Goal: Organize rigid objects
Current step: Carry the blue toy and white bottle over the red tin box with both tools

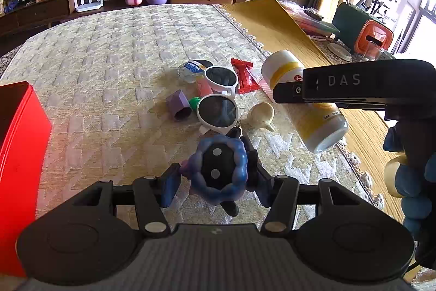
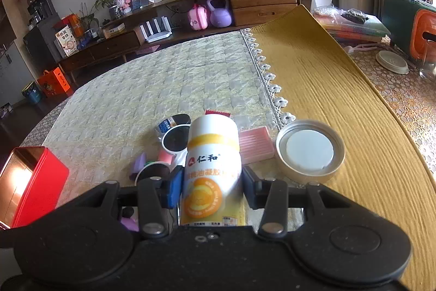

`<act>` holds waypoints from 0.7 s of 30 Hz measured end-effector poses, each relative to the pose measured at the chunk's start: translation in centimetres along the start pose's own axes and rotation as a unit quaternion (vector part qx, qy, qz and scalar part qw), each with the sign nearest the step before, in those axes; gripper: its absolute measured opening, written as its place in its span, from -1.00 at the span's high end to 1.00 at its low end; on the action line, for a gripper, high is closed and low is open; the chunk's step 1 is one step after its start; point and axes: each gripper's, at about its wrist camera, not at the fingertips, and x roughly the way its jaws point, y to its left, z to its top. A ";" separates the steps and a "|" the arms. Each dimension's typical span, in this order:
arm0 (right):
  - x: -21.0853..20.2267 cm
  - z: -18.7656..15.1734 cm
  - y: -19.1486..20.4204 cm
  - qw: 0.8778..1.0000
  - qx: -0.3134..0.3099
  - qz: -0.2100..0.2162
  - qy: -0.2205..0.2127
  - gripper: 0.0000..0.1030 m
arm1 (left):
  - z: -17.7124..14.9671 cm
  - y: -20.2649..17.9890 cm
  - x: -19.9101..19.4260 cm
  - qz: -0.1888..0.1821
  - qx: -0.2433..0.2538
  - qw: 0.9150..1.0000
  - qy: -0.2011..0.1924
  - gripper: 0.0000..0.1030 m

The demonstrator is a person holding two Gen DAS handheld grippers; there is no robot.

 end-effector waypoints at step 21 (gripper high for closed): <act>-7.1 -1.0 9.1 0.996 -0.050 0.069 -0.008 0.14 | -0.5 6.2 -11.3 0.053 -0.039 0.998 -0.025 -0.08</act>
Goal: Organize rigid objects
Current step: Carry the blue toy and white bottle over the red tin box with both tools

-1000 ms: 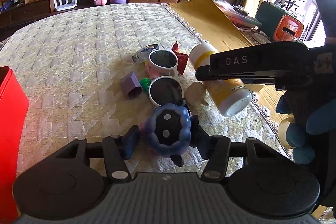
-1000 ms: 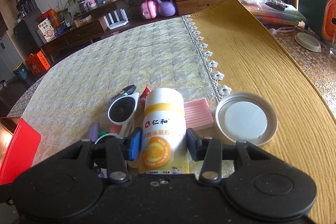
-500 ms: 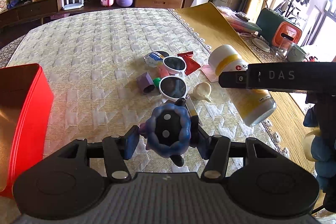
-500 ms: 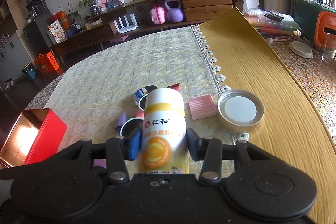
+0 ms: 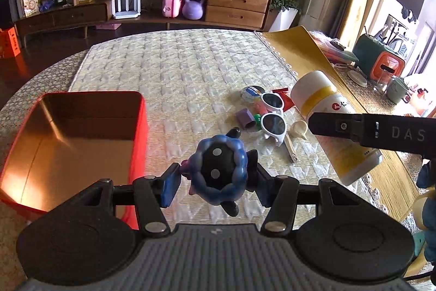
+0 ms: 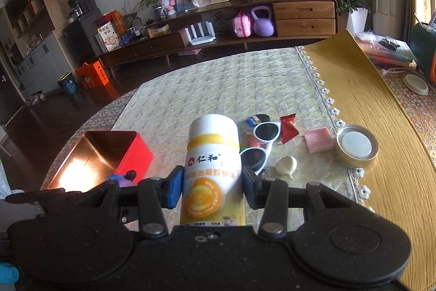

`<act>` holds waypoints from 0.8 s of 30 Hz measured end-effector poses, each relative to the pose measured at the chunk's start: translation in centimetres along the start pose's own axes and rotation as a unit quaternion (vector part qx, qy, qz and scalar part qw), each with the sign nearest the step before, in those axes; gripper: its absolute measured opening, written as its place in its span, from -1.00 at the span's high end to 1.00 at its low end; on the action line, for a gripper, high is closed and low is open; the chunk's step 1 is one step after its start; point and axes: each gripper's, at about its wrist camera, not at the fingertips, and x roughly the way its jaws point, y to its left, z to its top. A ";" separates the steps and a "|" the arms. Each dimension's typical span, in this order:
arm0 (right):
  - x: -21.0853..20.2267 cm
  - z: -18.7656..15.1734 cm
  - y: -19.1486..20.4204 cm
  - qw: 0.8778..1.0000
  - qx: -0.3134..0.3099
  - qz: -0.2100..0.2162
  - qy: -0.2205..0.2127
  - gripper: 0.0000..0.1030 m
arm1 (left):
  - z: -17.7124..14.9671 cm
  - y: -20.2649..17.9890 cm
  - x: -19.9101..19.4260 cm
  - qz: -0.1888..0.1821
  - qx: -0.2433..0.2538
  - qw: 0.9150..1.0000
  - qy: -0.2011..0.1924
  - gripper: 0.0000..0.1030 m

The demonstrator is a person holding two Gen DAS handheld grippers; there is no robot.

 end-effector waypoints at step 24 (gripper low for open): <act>7.0 0.6 13.9 0.995 -0.074 0.058 0.024 0.14 | 3.6 16.3 -0.1 0.090 -0.084 0.992 0.011 -0.08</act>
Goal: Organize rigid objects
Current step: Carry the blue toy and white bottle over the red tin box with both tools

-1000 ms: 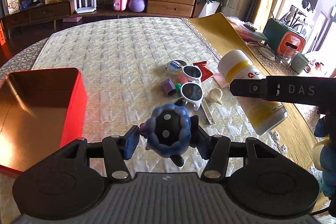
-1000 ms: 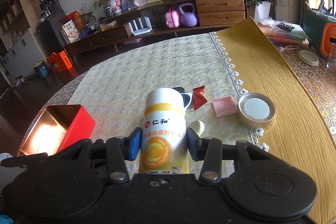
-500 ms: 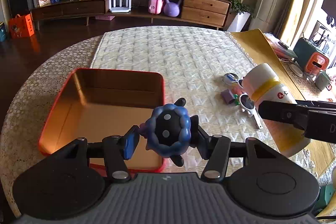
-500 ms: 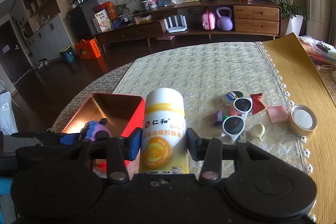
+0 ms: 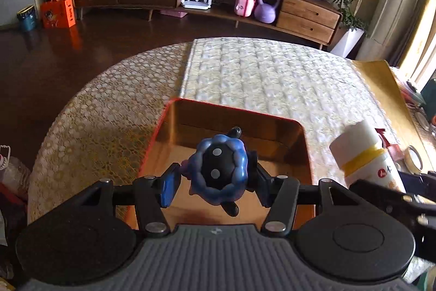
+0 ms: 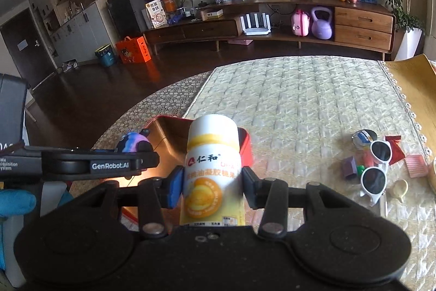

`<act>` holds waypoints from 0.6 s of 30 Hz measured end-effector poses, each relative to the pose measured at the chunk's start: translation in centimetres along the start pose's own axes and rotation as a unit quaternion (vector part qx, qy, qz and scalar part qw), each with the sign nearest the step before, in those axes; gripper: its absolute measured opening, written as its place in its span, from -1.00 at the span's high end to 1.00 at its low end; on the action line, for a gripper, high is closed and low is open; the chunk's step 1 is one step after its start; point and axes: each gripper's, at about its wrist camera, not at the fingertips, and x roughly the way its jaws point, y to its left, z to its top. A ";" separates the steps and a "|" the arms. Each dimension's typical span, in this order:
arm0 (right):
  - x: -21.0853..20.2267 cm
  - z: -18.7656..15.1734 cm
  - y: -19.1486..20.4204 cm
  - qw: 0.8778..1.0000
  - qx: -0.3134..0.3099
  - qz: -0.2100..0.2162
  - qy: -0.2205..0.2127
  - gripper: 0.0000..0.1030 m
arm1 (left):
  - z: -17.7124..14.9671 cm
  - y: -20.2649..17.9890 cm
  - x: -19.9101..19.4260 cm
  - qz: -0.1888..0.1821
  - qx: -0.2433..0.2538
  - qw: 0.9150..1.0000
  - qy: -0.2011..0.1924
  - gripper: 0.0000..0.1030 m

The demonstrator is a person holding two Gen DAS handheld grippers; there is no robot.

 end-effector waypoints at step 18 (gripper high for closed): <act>8.7 -0.4 4.0 0.996 -0.062 -0.028 0.058 0.14 | 3.1 0.9 7.0 0.010 0.025 0.999 0.037 -0.09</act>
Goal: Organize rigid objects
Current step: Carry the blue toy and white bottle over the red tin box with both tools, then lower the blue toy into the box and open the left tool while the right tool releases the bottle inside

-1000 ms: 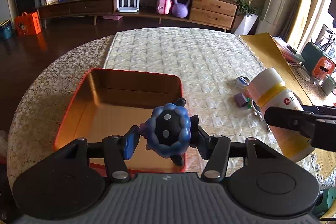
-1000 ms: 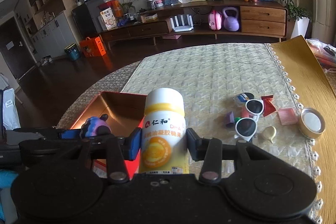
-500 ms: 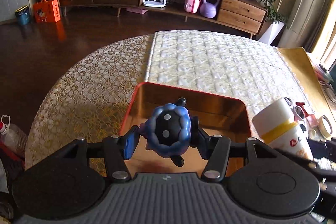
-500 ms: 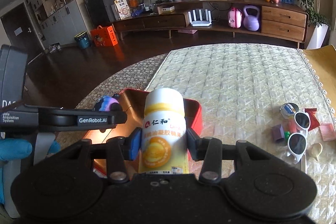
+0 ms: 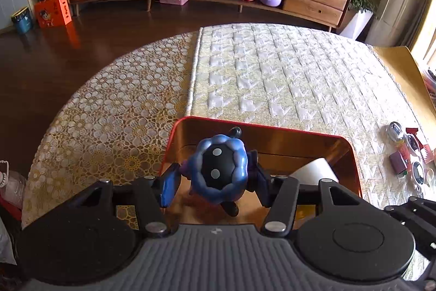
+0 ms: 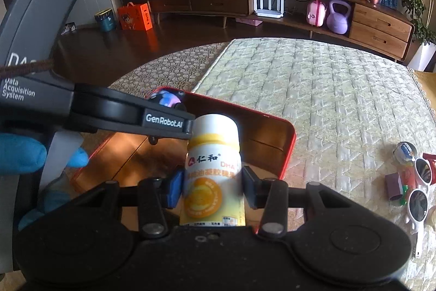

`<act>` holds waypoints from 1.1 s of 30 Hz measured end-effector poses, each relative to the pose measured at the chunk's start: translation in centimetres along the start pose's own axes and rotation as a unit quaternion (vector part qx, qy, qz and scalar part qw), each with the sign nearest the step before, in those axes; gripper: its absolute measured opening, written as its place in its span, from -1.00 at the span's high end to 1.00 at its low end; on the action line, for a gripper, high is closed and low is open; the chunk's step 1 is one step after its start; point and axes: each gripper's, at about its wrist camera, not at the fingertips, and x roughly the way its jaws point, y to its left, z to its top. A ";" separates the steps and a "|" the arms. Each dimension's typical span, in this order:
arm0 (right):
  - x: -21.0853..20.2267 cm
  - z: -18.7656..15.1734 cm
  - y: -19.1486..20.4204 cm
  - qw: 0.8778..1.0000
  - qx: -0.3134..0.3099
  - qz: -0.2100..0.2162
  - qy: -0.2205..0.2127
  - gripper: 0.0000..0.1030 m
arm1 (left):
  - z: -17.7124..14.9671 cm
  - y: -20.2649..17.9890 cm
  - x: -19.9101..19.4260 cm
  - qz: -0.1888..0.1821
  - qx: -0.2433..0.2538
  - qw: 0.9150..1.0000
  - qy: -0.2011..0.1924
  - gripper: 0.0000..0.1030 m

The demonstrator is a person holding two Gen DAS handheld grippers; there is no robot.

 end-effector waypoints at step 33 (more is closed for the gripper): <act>-2.3 -2.0 0.6 1.000 -0.017 0.014 -0.012 -0.19 | 0.2 -1.4 1.3 0.035 0.032 0.999 0.000 -0.26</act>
